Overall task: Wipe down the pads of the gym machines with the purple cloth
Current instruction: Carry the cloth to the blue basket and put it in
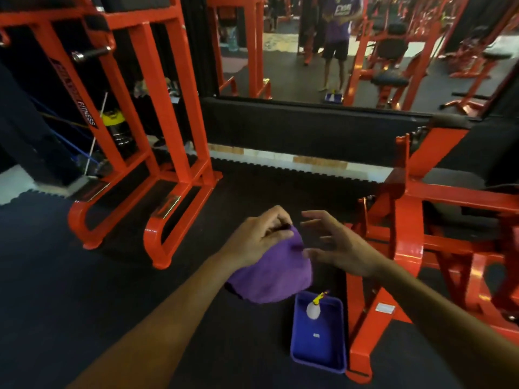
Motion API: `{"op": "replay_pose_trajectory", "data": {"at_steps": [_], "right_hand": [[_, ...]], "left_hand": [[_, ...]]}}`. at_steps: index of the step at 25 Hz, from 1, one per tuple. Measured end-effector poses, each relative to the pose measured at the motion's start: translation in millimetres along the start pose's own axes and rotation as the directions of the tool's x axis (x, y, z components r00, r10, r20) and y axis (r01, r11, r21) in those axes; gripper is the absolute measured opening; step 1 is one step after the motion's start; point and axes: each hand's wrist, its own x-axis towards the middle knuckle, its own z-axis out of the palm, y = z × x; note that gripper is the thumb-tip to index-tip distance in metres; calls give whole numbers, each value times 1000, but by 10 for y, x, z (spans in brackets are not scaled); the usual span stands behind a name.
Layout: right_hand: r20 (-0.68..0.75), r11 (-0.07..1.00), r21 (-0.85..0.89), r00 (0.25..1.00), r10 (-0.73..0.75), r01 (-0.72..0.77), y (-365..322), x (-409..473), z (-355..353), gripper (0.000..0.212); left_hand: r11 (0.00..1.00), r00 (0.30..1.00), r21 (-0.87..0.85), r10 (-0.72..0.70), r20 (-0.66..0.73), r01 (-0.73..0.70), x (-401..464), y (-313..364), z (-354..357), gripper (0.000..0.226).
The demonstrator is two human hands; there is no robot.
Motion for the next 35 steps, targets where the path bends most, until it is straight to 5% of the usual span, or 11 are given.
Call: {"op": "replay_pose_trajectory", "data": {"at_steps": [4,7,15,19,22,24,27,31,35], "right_hand": [[-132,991,96,988,-78,91,-113,81,357,30],[-227,993,111,974,-14,40,14,-33,416,20],[-337,998,-39,941,37,-53,40,-219,393,18],[-444,1000,7,896,-5,9,-159,-230,86,15],[-578,909,384,810,101,161,-254,-273,-173,31],[-359,681,732,848,389,-3,31,-416,82,68],[28,445,814,791,611,-373,621,-716,944,80],[-130,552,693,674,728,-463,1055,-995,1538,72],[-261,701,419,663,701,-576,1080,-1035,1574,20]], "left_hand": [[972,962,-165,-124,242,167,52,-217,-10,52],[970,870,80,-241,431,230,-221,-600,-52,54],[980,963,-9,-192,191,197,-419,-914,30,27],[932,982,-329,-98,163,148,-253,-750,-137,33],[618,983,-765,-85,163,180,-131,-681,-148,85],[489,919,-779,-156,363,391,-331,-743,252,104],[466,767,-617,-282,576,634,-762,-906,1055,80],[317,678,-602,-415,607,733,-1113,-1085,1622,71],[383,650,-527,-495,577,759,-1035,-1095,1921,80]]}}
